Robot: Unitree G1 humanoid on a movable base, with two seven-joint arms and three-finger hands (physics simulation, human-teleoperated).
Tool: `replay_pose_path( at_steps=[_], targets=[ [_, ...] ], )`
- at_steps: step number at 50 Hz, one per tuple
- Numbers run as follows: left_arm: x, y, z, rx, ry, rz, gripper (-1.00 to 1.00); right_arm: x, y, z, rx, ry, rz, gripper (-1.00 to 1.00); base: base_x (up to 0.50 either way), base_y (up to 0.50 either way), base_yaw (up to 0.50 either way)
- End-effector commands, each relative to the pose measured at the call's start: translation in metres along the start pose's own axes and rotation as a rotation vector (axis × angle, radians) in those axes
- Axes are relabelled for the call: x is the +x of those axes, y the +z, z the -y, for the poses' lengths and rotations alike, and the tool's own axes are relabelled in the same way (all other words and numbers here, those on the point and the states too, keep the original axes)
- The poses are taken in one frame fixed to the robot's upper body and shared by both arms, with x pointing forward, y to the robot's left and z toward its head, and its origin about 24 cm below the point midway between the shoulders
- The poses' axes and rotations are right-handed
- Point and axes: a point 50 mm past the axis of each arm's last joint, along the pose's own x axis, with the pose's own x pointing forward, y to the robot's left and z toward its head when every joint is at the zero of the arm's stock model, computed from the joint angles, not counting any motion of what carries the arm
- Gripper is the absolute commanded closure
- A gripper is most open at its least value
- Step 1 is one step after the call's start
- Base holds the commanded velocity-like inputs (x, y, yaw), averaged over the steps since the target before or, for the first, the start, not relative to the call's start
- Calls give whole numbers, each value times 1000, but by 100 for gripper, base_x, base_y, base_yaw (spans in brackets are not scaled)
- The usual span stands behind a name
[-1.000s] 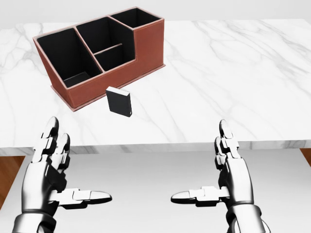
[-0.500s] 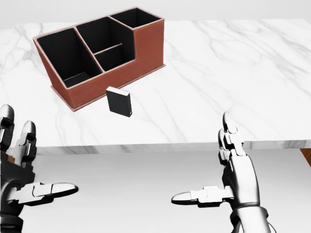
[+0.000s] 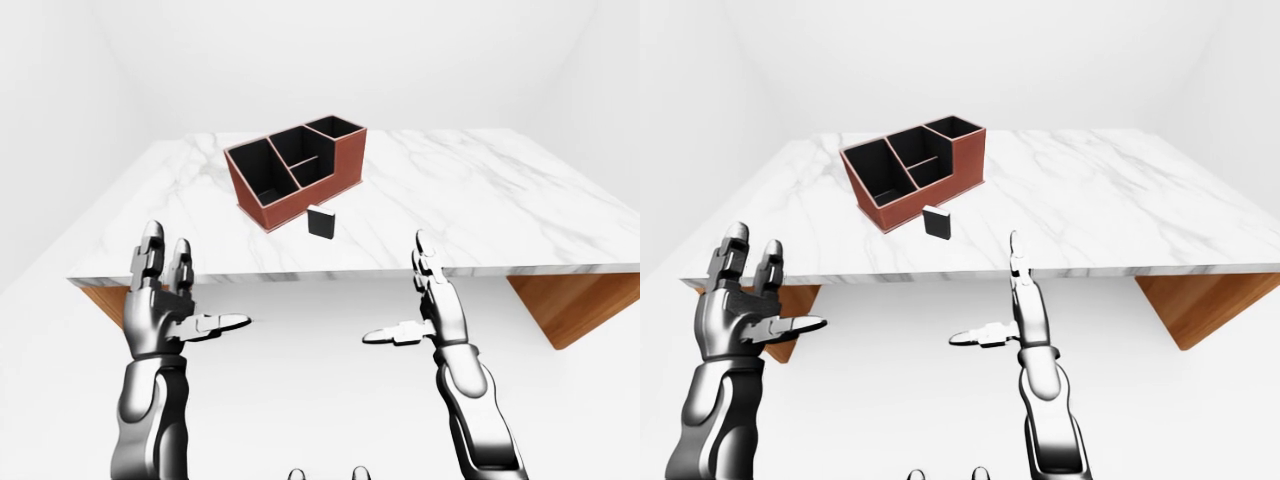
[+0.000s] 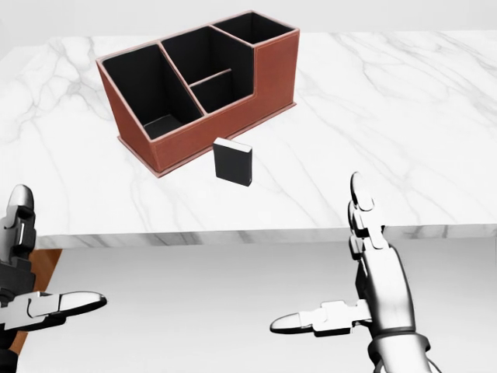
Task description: Pick up the book and place it in the left compartment of the caddy.
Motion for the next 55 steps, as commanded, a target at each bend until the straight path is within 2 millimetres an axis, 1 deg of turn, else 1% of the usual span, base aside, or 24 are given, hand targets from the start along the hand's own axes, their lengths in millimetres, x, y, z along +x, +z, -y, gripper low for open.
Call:
replay_pose_path(
  at_steps=[1, 15, 21, 23, 30, 31, 33, 37, 55],
  targets=[
    [-1, 4, -2, 1, 3, 14, -100, -1, 3, -2, -11, 8, 11, -100, 0, 50, 0],
    [-1, 3, -1, 4, 0, 10, -100, -1, 7, 0, 14, -4, 28, -100, 5, 50, 0],
    [-1, 3, -1, 7, 0, 9, -100, -4, 7, -1, 24, 22, 29, -100, 34, 42, 0],
    [-2, 3, 0, 9, -2, 8, -100, -5, 11, 0, 42, 19, 46, -100, 50, 1, 0],
    [-2, 5, -1, 9, 2, 16, -100, -4, 6, -3, 48, 28, 22, -100, 50, 0, 0],
    [-2, 5, -1, 10, -1, 17, -100, -6, 9, -5, 52, 44, 34, -100, 50, 0, 0],
    [-2, 5, -1, 9, 0, 18, -100, -6, 9, -5, 53, 46, 36, -100, 50, 0, 0],
    [-3, 7, 0, 10, 0, 26, -100, -6, 8, -6, 53, 49, 31, -100, 50, 0, 0],
    [-2, 5, -1, 8, 0, 19, -100, -6, 9, -6, 42, 48, 35, -100, 50, 0, 0]
  ],
)
